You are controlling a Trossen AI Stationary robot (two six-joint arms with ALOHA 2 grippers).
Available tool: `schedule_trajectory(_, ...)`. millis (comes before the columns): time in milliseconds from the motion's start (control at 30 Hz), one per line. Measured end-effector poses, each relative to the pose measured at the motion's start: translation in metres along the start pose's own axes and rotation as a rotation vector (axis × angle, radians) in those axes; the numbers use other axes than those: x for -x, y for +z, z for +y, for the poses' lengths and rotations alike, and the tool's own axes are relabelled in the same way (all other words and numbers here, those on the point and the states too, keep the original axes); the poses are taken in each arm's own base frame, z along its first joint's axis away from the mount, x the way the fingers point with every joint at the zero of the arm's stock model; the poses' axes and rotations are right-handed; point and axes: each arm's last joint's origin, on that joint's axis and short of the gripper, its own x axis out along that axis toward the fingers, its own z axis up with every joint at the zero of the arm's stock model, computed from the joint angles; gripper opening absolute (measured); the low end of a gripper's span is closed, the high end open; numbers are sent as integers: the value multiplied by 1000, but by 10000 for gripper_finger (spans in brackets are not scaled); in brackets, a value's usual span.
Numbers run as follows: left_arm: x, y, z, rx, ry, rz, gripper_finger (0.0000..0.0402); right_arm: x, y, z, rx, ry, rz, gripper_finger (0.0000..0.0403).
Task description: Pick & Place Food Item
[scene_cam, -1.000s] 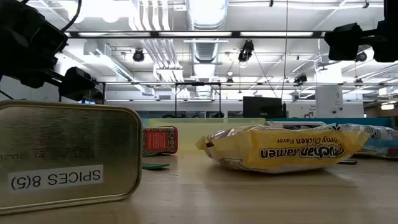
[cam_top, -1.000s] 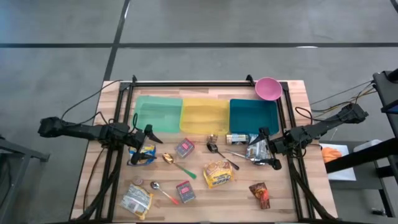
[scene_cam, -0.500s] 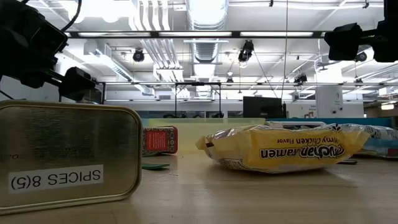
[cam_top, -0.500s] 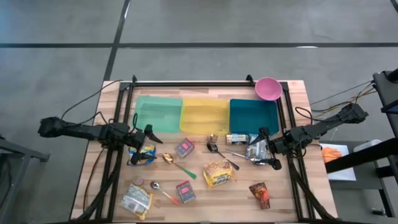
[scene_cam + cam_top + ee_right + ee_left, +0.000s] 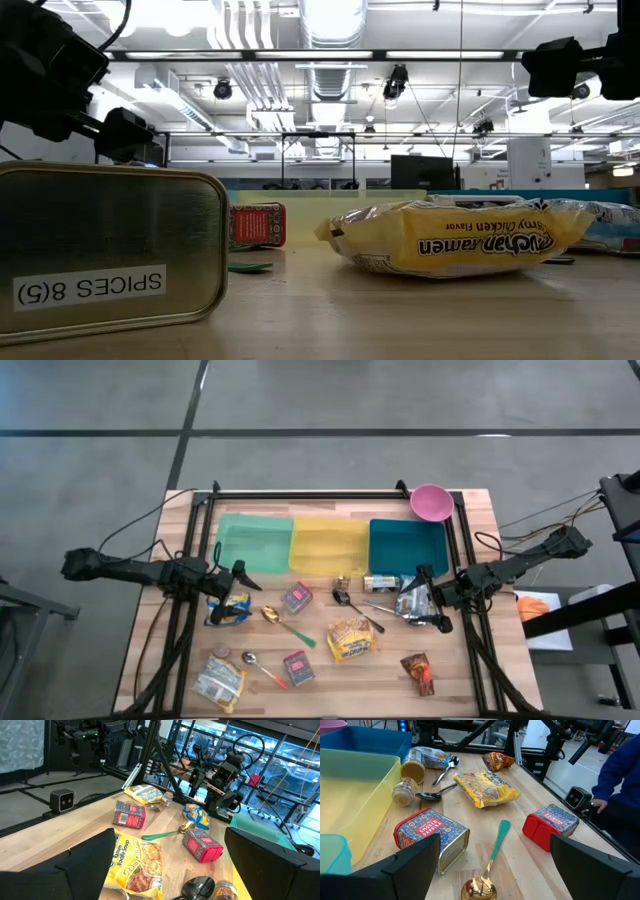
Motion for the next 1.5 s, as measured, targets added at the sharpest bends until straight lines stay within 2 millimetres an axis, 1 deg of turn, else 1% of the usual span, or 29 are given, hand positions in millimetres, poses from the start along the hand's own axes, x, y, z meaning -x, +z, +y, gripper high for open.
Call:
schedule_trajectory(800,0,0,0,-1,0,0,381,0,0,0,-2,0,0,372)
schedule_trajectory(867,0,0,0,-74,0,0,381,0,0,0,0,0,0,372)
schedule_trajectory(967,0,0,0,-250,0,0,381,0,0,0,-2,0,0,372)
schedule_trajectory(1033,0,0,0,-316,0,0,381,0,0,0,1,0,0,372)
schedule_trajectory(1267,0,2,0,-329,1,-17,381,0,0,0,-4,-1,-4,372)
schedule_trajectory(1333,0,6,-1,-298,-6,-65,381,0,1,0,-45,0,-8,372)
schedule_trajectory(1367,0,9,-1,-275,-9,-98,381,0,1,0,-92,1,-9,372)
schedule_trajectory(1500,2,21,-3,-114,-26,-214,381,0,4,-1,-363,-3,-48,372)
